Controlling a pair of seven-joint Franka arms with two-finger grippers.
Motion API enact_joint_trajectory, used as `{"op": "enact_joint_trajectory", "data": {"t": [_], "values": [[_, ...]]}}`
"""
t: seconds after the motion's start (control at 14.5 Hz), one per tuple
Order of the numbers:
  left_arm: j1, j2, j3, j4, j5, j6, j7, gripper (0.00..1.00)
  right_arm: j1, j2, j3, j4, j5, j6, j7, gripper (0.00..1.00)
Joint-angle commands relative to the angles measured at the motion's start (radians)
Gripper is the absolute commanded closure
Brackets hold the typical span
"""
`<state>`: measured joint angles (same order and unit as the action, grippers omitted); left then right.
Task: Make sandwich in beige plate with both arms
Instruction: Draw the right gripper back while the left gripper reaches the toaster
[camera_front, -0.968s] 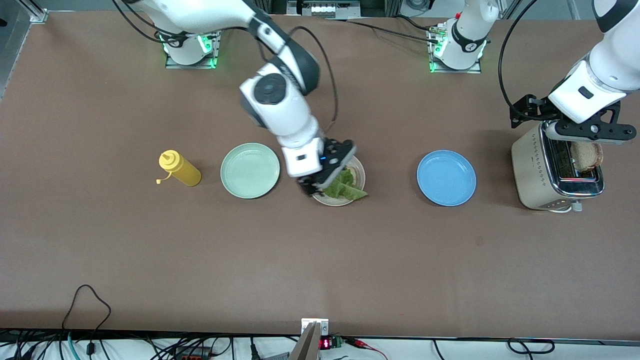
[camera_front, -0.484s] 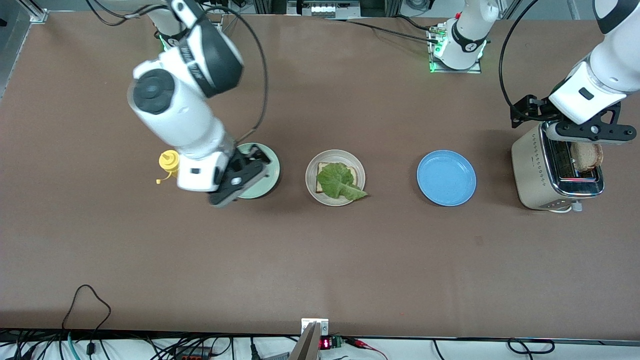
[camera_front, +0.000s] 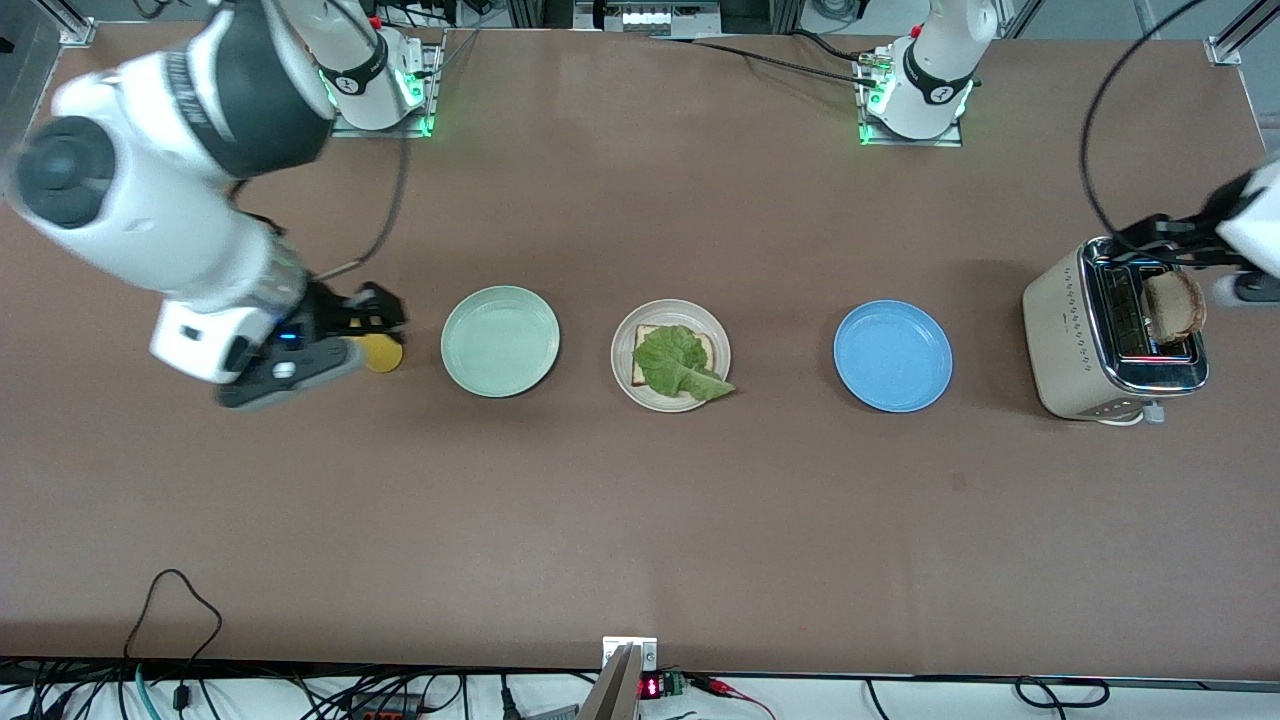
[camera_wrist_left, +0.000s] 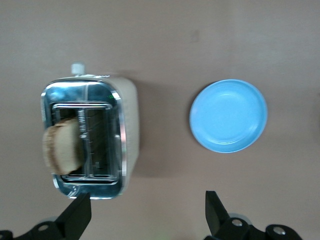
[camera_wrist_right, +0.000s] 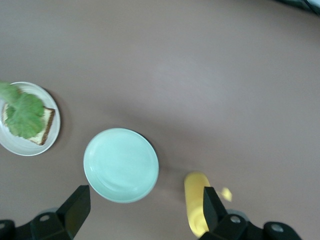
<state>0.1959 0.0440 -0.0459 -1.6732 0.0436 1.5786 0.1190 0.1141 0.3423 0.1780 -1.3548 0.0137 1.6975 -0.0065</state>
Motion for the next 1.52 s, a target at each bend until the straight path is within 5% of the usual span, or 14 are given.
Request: {"op": "enact_joint_trajectory", "data": {"t": [0.0,0.62,1.24,1.31,1.45], "values": [[0.092,0.054,-0.008,0.015,0.013,0.009,0.086,0.0,-0.028,-0.069,-0.004,-0.037,-0.011,-0.085,0.106,0.0],[0.296,0.221,-0.011,-0.023,0.068,0.168,0.474,0.0,-0.031,-0.34,-0.176,-0.282,-0.015,-0.041,0.157,0.0],[0.326,0.206,-0.017,-0.173,-0.004,0.294,0.484,0.0,-0.077,-0.405,-0.16,-0.34,-0.035,-0.032,0.198,0.0],[0.326,0.206,-0.017,-0.184,-0.004,0.319,0.484,0.02,-0.105,-0.407,-0.128,-0.339,-0.035,-0.033,0.192,0.0],[0.326,0.203,-0.019,-0.192,-0.004,0.319,0.476,0.29,-0.116,-0.41,-0.109,-0.339,-0.035,-0.042,0.166,0.0]]}}
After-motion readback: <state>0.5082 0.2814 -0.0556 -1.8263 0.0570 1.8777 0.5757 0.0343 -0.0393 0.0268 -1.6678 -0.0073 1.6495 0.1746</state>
